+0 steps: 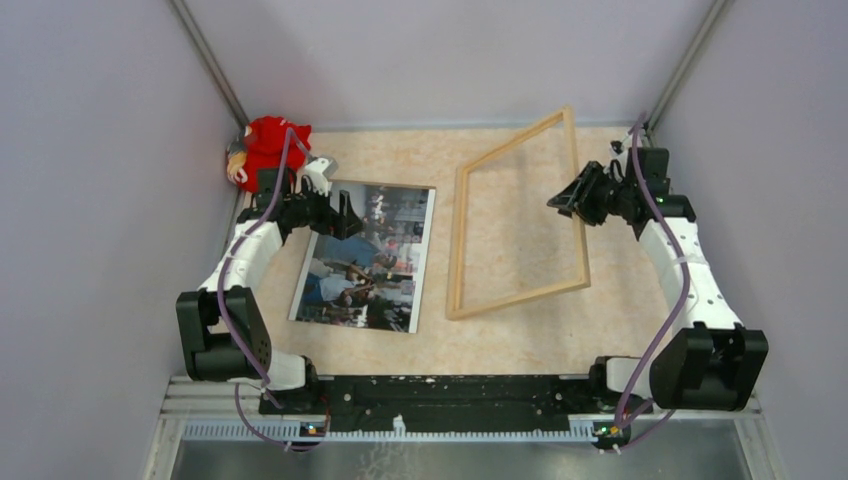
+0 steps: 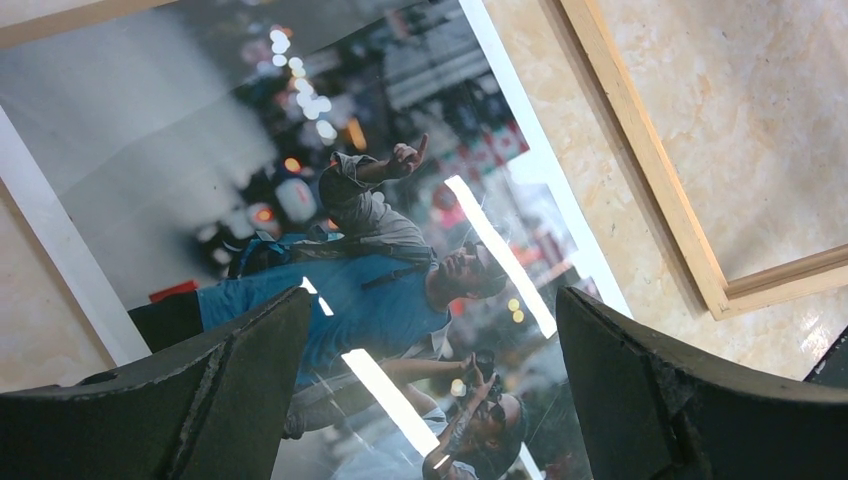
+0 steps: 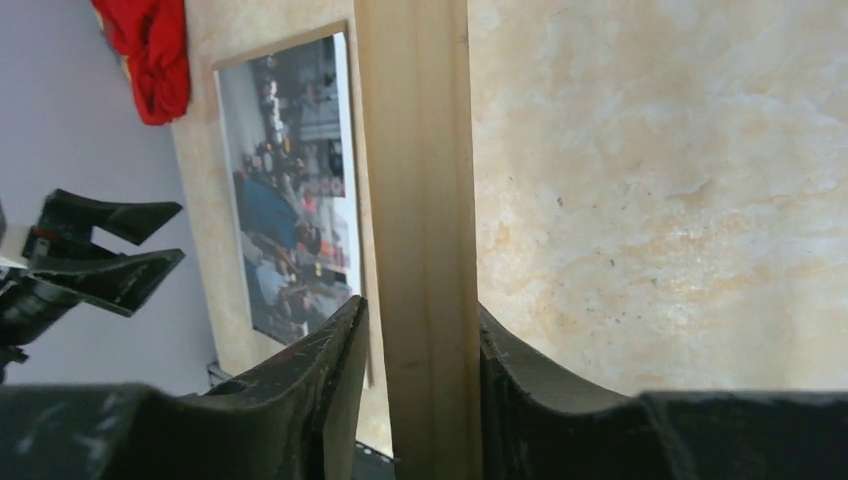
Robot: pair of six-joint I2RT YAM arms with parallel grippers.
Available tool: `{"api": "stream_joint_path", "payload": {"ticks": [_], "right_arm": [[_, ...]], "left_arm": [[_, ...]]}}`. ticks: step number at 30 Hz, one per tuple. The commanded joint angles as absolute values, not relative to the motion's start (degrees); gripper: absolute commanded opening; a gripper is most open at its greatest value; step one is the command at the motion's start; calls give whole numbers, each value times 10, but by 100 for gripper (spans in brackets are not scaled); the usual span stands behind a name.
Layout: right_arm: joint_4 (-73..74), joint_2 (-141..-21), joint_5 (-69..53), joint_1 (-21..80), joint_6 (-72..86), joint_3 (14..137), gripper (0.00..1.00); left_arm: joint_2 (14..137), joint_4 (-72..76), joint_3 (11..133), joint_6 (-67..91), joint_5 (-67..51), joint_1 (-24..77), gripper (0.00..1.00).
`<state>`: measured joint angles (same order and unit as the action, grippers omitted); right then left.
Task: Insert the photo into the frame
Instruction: Turn over the photo frame at the center of the board.
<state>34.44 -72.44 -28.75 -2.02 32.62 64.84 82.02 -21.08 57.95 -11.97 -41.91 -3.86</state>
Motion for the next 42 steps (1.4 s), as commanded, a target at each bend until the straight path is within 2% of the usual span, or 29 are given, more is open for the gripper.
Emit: {"api": "stream_joint_path", "payload": {"ticks": [1,7,14,20,28,34,40,42], "right_arm": [[345,-730,-269,-21,278,642,34],[320,-748,-242,-19,266,587,28],[313,-789,-159,7,239,573,28],[340,-835,-64,43,189,615,29],[362,-921,15,64,153,651,39],[359,-973,51,66,147,657,42],[367,-1003,90,66,142,674,52],[372,-993,114,68,145,680,60]], "left_arm": [[826,-205,588,-129,-415,-36,99],[828,-204,591,-125,-417,-36,99],[828,-204,586,-130,-411,-36,99],[836,-201,585,-131,-411,-35,99],[844,-197,585,-140,-407,-36,99],[841,-198,580,-151,-405,-35,99],[837,-202,577,-155,-410,-36,99],[833,-204,577,-158,-410,-36,99]]}}
